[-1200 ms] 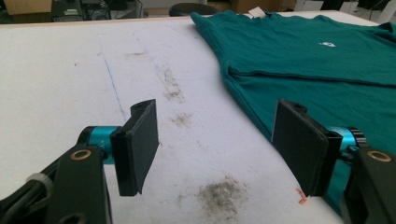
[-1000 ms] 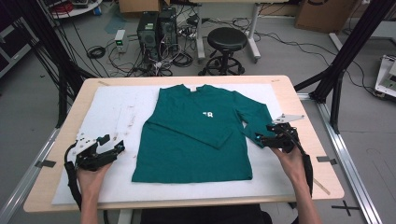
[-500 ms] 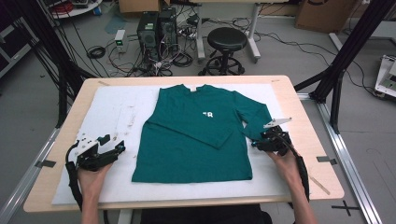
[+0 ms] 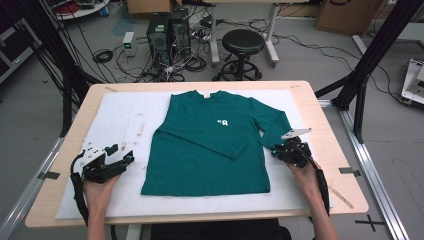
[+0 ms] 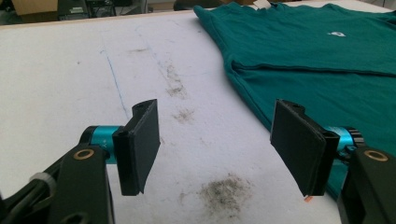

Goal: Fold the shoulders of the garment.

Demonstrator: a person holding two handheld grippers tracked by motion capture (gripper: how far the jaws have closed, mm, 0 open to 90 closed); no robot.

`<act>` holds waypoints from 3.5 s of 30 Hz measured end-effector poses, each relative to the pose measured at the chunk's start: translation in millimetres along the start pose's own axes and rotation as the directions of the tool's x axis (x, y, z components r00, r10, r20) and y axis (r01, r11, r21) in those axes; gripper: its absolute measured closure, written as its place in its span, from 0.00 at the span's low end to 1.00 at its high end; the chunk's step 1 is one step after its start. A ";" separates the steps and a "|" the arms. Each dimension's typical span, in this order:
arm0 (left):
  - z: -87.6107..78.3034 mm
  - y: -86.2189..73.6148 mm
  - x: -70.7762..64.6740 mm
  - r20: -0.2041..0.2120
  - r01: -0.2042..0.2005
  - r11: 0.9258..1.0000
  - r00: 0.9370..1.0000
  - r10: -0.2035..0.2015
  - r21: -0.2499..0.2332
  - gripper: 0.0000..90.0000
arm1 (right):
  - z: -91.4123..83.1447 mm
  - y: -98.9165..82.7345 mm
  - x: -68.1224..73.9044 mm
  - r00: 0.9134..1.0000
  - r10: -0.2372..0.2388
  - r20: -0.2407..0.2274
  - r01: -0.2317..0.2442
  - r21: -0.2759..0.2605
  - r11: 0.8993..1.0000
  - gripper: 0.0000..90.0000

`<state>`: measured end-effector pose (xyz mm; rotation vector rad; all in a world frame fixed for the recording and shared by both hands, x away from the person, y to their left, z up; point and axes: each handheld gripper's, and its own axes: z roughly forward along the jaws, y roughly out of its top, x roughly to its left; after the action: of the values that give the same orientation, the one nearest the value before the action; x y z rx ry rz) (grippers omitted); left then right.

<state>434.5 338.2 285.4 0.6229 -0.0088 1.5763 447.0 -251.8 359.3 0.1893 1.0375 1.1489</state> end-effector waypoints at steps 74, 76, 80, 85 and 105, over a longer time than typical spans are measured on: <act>0.9 0.5 1.4 0.002 0.009 1.000 1.000 -0.009 0.012 0.37 | 32.7 113.2 163.6 0.933 -0.136 -0.332 0.062 -0.224 0.973 0.98; 0.9 0.5 1.4 0.001 0.008 1.000 1.000 -0.008 0.013 0.37 | 35.7 114.3 165.5 0.934 -0.138 -0.329 0.065 -0.222 0.973 0.98; 1.0 0.5 1.5 0.002 0.010 1.000 1.000 -0.010 0.013 0.37 | 41.1 114.6 168.1 0.931 -0.136 -0.338 0.064 -0.213 0.975 0.98; 0.9 0.5 1.4 0.001 0.008 1.000 1.000 -0.008 0.014 0.37 | 46.7 115.5 172.5 0.923 -0.133 -0.362 0.055 -0.217 0.975 0.98; 1.2 0.5 1.6 0.002 0.012 1.000 1.000 -0.013 0.015 0.37 | 58.5 116.5 187.4 0.898 -0.133 -0.420 0.045 -0.214 0.976 0.98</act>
<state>434.5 339.2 287.3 0.6357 0.0057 1.5649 419.4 -25.3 353.9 -0.2867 1.2956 1.2309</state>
